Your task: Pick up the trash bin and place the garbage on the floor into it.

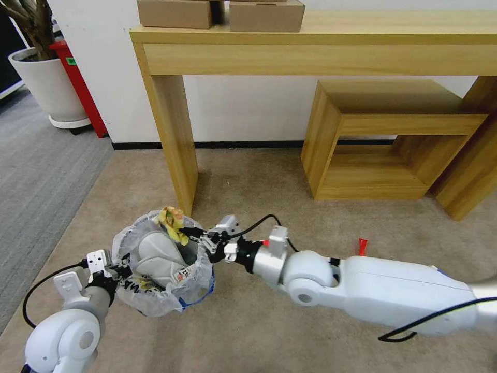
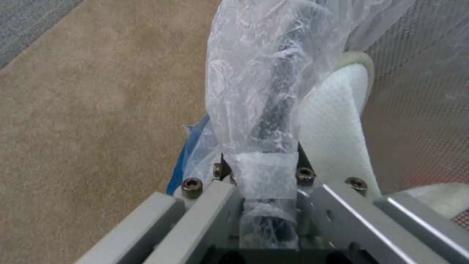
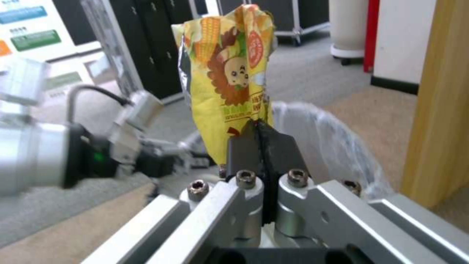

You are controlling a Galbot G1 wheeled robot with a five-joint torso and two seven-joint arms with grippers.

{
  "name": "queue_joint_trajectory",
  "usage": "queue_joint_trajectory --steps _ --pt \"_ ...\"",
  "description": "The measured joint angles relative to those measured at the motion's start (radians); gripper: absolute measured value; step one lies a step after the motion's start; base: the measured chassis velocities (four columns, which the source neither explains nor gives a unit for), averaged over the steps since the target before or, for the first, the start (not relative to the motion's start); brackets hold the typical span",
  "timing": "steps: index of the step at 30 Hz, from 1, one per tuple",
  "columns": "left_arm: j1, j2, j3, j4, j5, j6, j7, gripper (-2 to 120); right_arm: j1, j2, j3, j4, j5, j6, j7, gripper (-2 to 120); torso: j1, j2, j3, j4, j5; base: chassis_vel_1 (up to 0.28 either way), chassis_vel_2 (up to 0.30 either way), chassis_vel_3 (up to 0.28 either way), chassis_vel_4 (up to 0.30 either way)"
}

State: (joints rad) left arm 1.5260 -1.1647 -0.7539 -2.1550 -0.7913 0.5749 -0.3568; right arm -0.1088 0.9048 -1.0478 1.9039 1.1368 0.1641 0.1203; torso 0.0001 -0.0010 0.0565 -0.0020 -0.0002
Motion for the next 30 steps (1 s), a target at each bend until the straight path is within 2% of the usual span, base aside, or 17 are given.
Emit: queue_joint_trajectory --steps 8,20,30 --pt "0.001 0.0 -0.004 -0.003 -0.003 -0.004 0.003 1 0.006 0.068 -0.032 -0.072 -0.023 0.0 0.014 0 0.0 0.0 0.0 0.0 0.0 0.0 0.0 0.0 0.0" --pt "0.0 -0.003 0.002 -0.004 -0.003 -0.005 0.004 1 0.014 0.115 -0.054 -0.128 -0.035 -0.018 0.034 0 0.0 0.0 0.0 -0.0001 0.0 0.0 0.0 0.0 0.0" --pt "0.006 -0.002 -0.001 -0.015 -0.003 -0.006 0.004 1 0.016 0.191 -0.071 -0.187 -0.056 -0.028 0.061 0 0.0 0.0 0.0 0.0 0.0001 0.0 0.0 0.0 0.0"
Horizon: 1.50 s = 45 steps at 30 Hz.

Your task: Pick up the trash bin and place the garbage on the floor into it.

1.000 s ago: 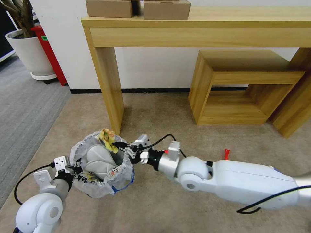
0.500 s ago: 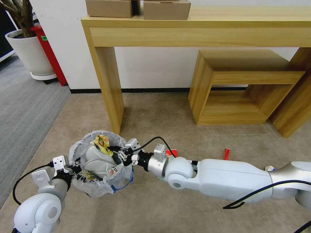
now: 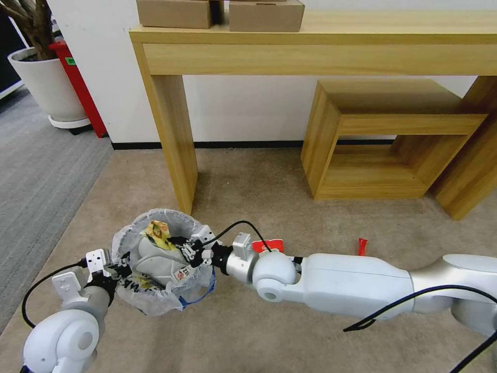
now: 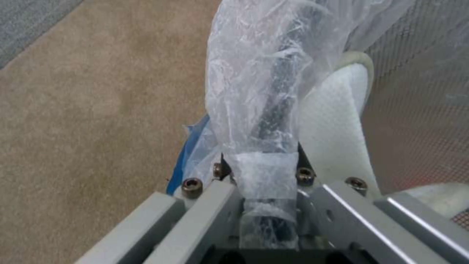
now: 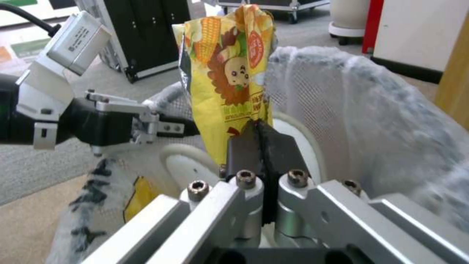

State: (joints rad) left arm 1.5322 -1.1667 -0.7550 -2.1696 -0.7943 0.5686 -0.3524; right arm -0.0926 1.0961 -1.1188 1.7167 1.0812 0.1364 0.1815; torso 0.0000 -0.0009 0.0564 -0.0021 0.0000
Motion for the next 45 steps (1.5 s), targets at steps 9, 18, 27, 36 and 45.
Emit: queue_joint_trajectory --steps 9,18,27,36,45 --pt "0.004 -0.002 0.0 -0.002 0.001 -0.006 0.002 1 0.003 0.019 -0.004 -0.015 -0.012 -0.006 0.01 28 0.0 0.0 0.0 0.0001 0.0 0.0 0.0 0.0 0.0" --pt "0.001 -0.003 -0.001 0.017 0.006 -0.008 0.002 1 -0.013 -0.044 0.049 0.037 -0.005 -0.006 0.019 63 0.0 0.0 0.0 0.0001 0.0001 0.0 0.0 0.0 0.0" --pt "-0.006 0.0 -0.001 0.037 0.012 -0.008 0.002 1 -0.103 -0.153 0.242 0.13 -0.005 -0.006 0.025 91 0.0 0.0 0.0 0.0001 0.0002 0.0 0.0 0.0 0.0" --pt "-0.007 0.001 -0.002 0.042 0.014 -0.006 0.002 1 -0.356 -0.247 0.599 0.168 -0.06 -0.021 0.052 100 0.0 0.0 0.0 0.0 0.0005 0.0 0.0 0.0 0.0" --pt "0.02 -0.012 -0.043 0.02 0.018 -0.005 0.003 1 -0.654 -0.328 1.01 0.211 -0.158 -0.091 0.152 100 0.0 0.0 0.0 0.0006 0.0004 0.0 0.0 0.0 0.0"
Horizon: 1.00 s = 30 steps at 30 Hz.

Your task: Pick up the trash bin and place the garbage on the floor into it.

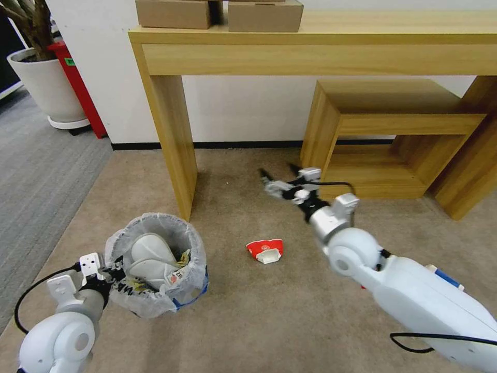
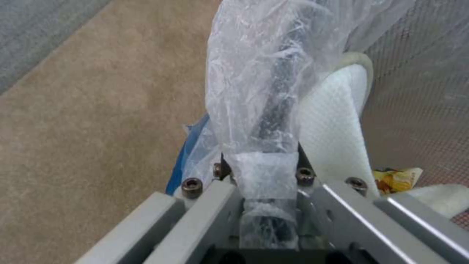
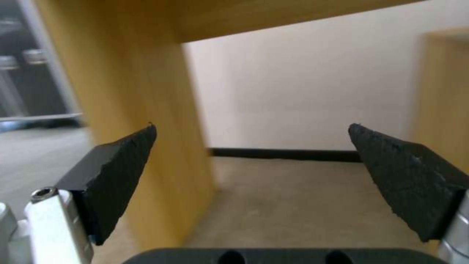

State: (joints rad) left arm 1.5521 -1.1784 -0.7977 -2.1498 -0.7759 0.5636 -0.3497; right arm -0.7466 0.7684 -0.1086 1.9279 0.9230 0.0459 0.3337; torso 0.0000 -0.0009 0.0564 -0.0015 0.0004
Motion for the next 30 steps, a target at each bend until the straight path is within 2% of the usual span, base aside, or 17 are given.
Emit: queue_joint_trajectory --steps 1,3,4,6,9,10,13,21,30 --pt "0.0 0.0 0.0 0.0 0.0 0.0 0.0 1 0.0 0.0 0.0 0.0 0.0 0.0 0.0 100 0.0 0.0 0.0 0.0 0.0 0.0 0.0 0.0 0.0" --pt "-0.001 0.0 0.001 -0.003 0.0 0.0 0.0 1 -0.089 -0.015 0.084 0.018 -0.02 -0.01 0.01 100 0.0 0.0 0.0 -0.0006 -0.0005 0.0 0.0 0.0 0.0" --pt "-0.002 0.0 0.002 -0.007 0.0 0.001 0.0 1 -0.165 -0.016 0.163 0.035 -0.04 -0.01 0.023 100 0.0 0.0 0.0 -0.001 0.0 0.0 0.0 0.0 0.0" --pt "-0.002 0.0 0.002 -0.008 0.0 0.001 0.0 1 -0.197 -0.014 0.197 0.041 -0.049 -0.008 0.025 100 0.0 0.0 0.0 -0.001 -0.0001 0.0 0.0 0.0 0.0" --pt "-0.001 0.003 0.0 -0.009 0.0 0.001 0.0 1 -0.294 0.002 0.309 0.054 -0.104 0.018 0.013 100 0.0 0.0 0.0 -0.0005 -0.0003 0.0 0.0 0.0 0.0" --pt "-0.001 0.003 0.0 -0.009 0.0 0.001 0.0 1 -0.294 0.002 0.309 0.054 -0.104 0.018 0.013 100 0.0 0.0 0.0 -0.0005 -0.0003 0.0 0.0 0.0 0.0" --pt "0.001 0.012 -0.006 -0.016 -0.003 0.001 0.001 1 -0.42 0.03 0.434 0.075 -0.158 0.045 -0.013 100 0.0 0.0 0.0 -0.0007 -0.0003 0.0 0.0 0.0 0.0" --pt "-0.004 0.015 -0.005 -0.017 -0.005 0.0 0.002 1 -0.54 0.093 0.549 0.077 -0.248 0.071 -0.056 100 0.0 0.0 0.0 -0.0006 -0.0004 0.0 0.0 0.0 0.0" --pt "-0.008 0.013 0.001 -0.015 -0.005 -0.002 0.003 1 -0.585 0.123 0.564 0.07 -0.297 0.078 -0.065 100 0.0 0.0 0.0 -0.0006 -0.0004 0.0 0.0 0.0 0.0"
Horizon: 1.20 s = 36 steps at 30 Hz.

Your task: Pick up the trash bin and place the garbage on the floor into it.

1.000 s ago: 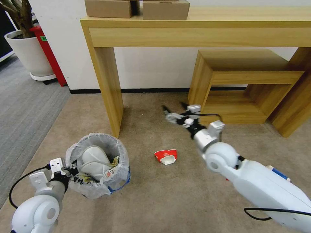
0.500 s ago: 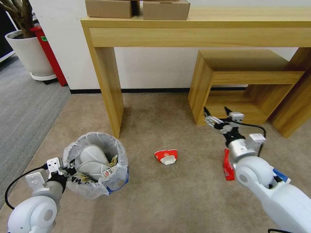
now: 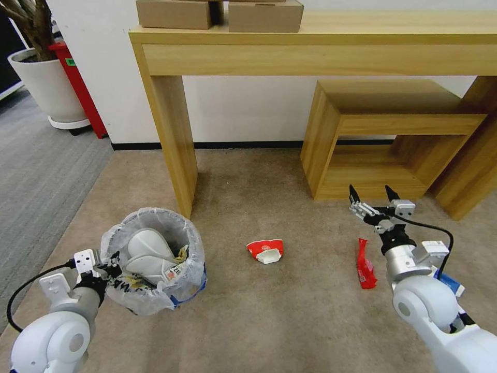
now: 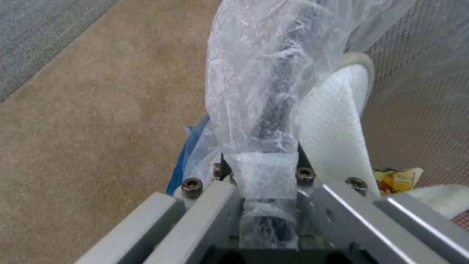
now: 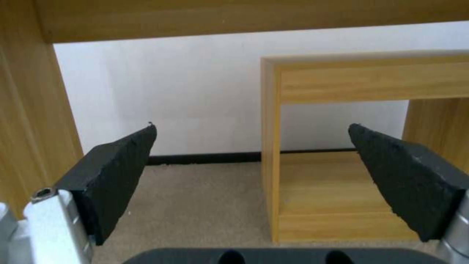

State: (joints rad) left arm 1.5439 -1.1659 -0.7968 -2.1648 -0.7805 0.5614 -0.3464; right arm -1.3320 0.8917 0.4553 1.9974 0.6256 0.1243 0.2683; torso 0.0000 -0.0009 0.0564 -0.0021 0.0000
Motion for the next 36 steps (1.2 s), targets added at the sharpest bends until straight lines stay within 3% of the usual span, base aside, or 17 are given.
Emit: queue_joint_trajectory --steps 36 --pt "0.007 -0.012 0.001 0.018 0.014 -0.014 0.011 1 0.027 0.001 -0.061 -0.043 -0.043 0.011 -0.019 100 0.0 0.0 0.0 0.0 -0.0001 -0.051 0.054 0.049 -0.05"
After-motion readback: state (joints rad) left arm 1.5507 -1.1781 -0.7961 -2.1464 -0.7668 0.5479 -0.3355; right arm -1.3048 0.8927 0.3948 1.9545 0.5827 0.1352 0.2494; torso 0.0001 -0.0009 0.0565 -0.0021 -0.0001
